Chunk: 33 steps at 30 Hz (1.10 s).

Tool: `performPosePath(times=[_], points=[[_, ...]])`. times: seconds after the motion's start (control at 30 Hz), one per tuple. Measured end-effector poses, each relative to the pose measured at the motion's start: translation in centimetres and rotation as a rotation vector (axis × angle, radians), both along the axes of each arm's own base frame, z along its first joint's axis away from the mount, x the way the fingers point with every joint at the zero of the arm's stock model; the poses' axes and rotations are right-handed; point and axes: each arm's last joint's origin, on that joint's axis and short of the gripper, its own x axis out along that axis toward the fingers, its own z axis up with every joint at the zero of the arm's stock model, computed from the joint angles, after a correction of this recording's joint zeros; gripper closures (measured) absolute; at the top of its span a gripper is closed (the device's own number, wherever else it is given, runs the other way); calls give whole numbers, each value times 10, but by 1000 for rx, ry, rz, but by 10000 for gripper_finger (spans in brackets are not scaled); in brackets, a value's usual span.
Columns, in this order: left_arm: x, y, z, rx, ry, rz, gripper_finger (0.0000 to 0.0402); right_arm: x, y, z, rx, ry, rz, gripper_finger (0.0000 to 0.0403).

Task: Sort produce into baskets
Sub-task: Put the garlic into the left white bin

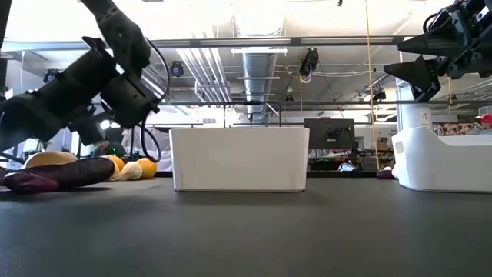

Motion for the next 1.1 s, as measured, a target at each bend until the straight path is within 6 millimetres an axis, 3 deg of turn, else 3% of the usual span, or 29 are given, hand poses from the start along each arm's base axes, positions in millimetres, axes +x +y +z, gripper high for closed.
performPosePath(times=[0.33,0.67,0.83,1.1], points=[[-8,-13,13,16,-95,-58,228,0,0,0,0,0,0,174],[-15,-64,23,94,-176,-283,239,0,0,0,0,0,0,174],[-16,-81,13,-8,-94,-447,246,0,0,0,0,0,0,174],[-9,-84,-18,-145,100,-640,247,0,0,0,0,0,0,174]])
